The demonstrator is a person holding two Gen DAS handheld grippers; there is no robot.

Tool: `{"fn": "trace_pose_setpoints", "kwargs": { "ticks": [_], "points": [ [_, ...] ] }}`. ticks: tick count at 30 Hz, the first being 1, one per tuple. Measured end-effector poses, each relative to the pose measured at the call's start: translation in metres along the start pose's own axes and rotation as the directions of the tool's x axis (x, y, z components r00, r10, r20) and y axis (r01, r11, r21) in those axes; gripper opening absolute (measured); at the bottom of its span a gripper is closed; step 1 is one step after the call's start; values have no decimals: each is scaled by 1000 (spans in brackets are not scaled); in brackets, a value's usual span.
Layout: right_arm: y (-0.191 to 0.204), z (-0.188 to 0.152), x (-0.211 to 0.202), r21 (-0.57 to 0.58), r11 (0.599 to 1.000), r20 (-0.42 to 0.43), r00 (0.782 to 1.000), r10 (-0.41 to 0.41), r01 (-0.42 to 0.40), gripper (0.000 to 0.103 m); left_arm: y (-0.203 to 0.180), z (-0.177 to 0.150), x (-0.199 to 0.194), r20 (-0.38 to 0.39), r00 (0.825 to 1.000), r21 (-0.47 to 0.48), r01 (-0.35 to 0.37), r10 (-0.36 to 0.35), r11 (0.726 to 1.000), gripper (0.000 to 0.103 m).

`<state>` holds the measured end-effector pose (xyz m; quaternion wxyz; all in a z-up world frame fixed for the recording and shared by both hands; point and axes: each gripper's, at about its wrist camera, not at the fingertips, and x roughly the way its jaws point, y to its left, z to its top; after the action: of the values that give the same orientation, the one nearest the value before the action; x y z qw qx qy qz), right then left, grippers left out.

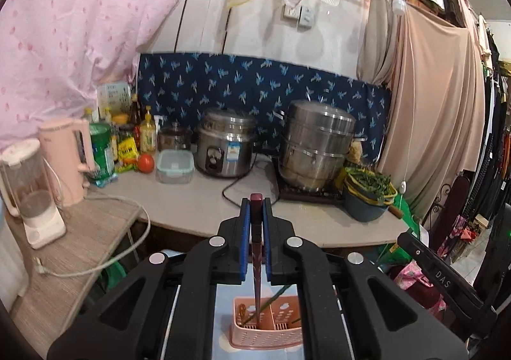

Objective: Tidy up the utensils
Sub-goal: 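Open left tool to drop red chopstick in while right tool releases green chopstick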

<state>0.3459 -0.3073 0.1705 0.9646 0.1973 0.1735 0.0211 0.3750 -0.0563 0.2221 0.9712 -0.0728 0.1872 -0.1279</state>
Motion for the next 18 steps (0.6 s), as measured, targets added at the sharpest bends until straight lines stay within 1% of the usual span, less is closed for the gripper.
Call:
{"fn": "trace_pose_setpoints", "kwargs": {
  "ticks": [4, 7, 12, 13, 14, 15, 16, 17, 18],
  "points": [
    [-3, -12, 11, -21, 1000, -32, 999, -23, 22, 7, 4, -18, 22, -56, 998, 0, -24, 24, 1000, 7],
    [-6, -19, 16, -21, 999, -50, 998, -30, 29, 7, 7, -31, 33, -89, 995, -1, -34, 34, 999, 7],
    [-7, -24, 18, -28, 999, -63, 997, -39, 38, 7, 12, -43, 45, -135, 990, -16, -41, 39, 999, 8],
    [-7, -25, 16, -26, 999, -56, 998, -37, 36, 9, 13, -46, 45, -137, 990, -20, -42, 39, 999, 8],
    [-8, -25, 14, -24, 999, -51, 998, -38, 36, 13, 14, -47, 45, -136, 990, -22, -43, 39, 999, 9],
    [-8, -25, 12, -21, 999, -49, 998, -38, 37, 17, 14, -49, 44, -136, 990, -22, -49, 46, 999, 12],
    [-9, -26, 10, -16, 999, -48, 998, -34, 33, 25, 14, -50, 43, -133, 990, -22, -57, 53, 998, 23],
    [-9, -25, 9, -14, 999, -45, 998, -32, 31, 32, 15, -51, 42, -127, 990, -24, -63, 60, 998, 36],
    [-8, -25, 7, -16, 999, -42, 998, -35, 35, 33, 16, -52, 39, -115, 991, -26, -75, 72, 997, 40]
  ]
}}
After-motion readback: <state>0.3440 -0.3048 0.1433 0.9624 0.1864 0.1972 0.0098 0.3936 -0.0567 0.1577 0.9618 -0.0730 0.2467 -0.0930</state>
